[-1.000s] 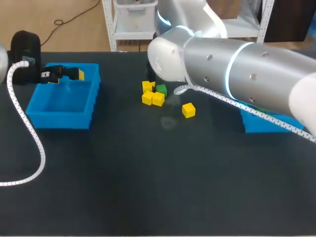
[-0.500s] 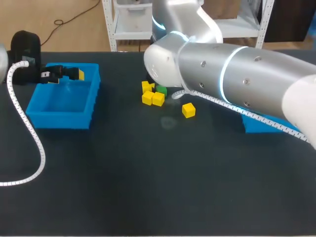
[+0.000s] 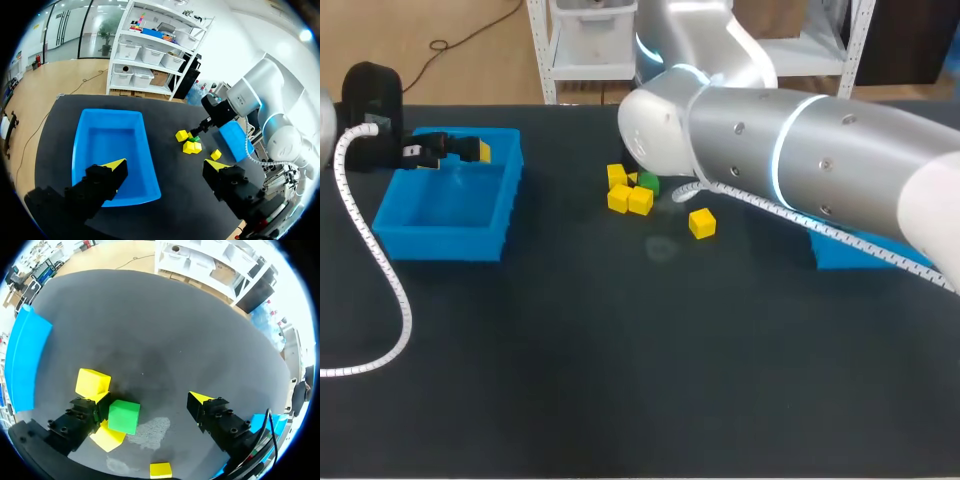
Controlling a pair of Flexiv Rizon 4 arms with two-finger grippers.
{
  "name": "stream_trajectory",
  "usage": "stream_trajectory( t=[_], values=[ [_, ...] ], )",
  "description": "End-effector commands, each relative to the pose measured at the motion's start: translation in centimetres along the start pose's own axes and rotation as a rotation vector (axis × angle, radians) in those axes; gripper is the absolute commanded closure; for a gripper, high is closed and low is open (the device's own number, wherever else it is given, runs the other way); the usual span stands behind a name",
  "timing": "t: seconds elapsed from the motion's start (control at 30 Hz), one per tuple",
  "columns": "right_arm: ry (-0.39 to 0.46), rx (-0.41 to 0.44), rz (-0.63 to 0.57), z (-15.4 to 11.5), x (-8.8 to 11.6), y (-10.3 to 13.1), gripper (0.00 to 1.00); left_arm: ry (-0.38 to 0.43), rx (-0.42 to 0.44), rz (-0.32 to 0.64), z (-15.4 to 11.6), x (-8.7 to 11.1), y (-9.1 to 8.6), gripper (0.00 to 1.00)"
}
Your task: Put the green cubes in the right bin and the yellow cubes in the left bin.
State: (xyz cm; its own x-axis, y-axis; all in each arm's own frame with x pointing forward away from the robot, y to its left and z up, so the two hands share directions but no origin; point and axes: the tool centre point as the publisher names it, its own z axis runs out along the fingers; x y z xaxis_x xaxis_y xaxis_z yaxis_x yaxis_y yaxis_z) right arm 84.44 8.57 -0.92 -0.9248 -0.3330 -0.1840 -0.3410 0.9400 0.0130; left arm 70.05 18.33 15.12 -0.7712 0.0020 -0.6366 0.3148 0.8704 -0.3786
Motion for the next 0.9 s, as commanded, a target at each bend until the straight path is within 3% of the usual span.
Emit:
stream_trajectory(
  t=[0.03,0.07,0.1,0.13,0.77,0.8,0.83,0.87,0.9],
  values=[
    [0.004,-0.004,0.0,0.13,-0.12,0.05,0.58,-0.006,0.007,0.001,0.0,0.14,0.14,0.0],
    [0.006,-0.007,0.001,0.16,-0.14,0.08,0.68,-0.006,0.007,0.001,0.0,0.14,0.14,0.0],
    [0.005,-0.008,0.001,0.18,-0.17,0.12,0.89,-0.006,0.007,0.001,0.0,0.14,0.14,0.0],
    [0.004,-0.009,0.002,0.2,-0.18,0.16,1.0,-0.006,0.007,0.001,0.0,0.14,0.14,0.0],
    [-0.001,-0.015,-0.006,0.29,-0.26,0.43,1.0,-0.006,0.007,0.001,0.0,0.14,0.14,0.0],
    [0.004,-0.007,-0.004,0.23,-0.27,0.43,0.69,-0.006,0.007,0.001,0.0,0.14,0.14,0.0],
    [0.003,-0.004,-0.005,0.18,-0.29,0.45,0.26,-0.006,0.007,0.001,0.0,0.14,0.14,0.0],
    [0.005,0.002,-0.005,0.12,-0.29,0.46,0.0,-0.006,0.007,0.001,0.0,0.14,0.14,0.0],
    [0.004,0.008,-0.004,0.06,-0.28,0.47,0.0,-0.006,0.007,0.001,0.0,0.14,0.14,0.0]
  ],
)
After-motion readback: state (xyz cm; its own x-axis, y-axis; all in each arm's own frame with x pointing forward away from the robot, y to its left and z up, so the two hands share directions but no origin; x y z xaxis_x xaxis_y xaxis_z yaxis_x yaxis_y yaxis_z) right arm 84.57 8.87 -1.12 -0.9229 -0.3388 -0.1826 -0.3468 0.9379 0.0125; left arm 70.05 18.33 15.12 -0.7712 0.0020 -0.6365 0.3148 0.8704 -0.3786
